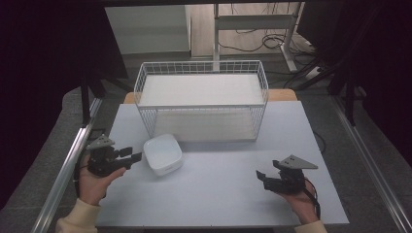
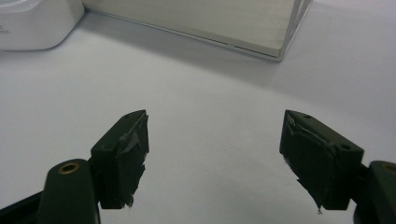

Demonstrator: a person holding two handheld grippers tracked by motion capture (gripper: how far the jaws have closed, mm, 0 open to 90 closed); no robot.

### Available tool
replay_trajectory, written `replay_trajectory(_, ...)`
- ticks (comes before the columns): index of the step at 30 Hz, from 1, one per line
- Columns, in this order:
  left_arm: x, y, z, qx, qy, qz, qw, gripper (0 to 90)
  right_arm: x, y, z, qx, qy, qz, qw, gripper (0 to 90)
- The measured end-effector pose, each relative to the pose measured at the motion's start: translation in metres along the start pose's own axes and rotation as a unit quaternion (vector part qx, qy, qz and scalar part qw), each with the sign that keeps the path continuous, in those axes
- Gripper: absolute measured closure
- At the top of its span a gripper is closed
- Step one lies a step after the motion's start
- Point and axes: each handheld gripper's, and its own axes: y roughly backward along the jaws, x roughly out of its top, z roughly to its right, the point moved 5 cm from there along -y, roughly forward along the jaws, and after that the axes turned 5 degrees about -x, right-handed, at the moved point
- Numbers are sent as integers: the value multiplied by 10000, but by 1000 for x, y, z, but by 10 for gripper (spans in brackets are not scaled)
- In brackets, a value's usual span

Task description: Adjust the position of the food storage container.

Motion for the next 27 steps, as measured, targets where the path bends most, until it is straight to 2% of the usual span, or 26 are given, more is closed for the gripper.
replay_trajectory(8, 11, -10, -18, 130, 66, -216, 9997, 594, -1, -1, 1, -46, 11, -54, 10000, 240)
replay_trajectory(19, 23, -28, -42, 216, 142, -559, 9981, 886, -2, -3, 1, -63, 31, -85, 9999, 239)
replay_trajectory(22, 26, -36, -50, 227, 103, -672, 9974, 899, -2, -4, 1, -71, 39, -99, 9999, 239)
replay_trajectory(27, 27, -48, -62, 275, 199, -775, 9964, 900, -3, -4, 2, -91, 10, -119, 9999, 239)
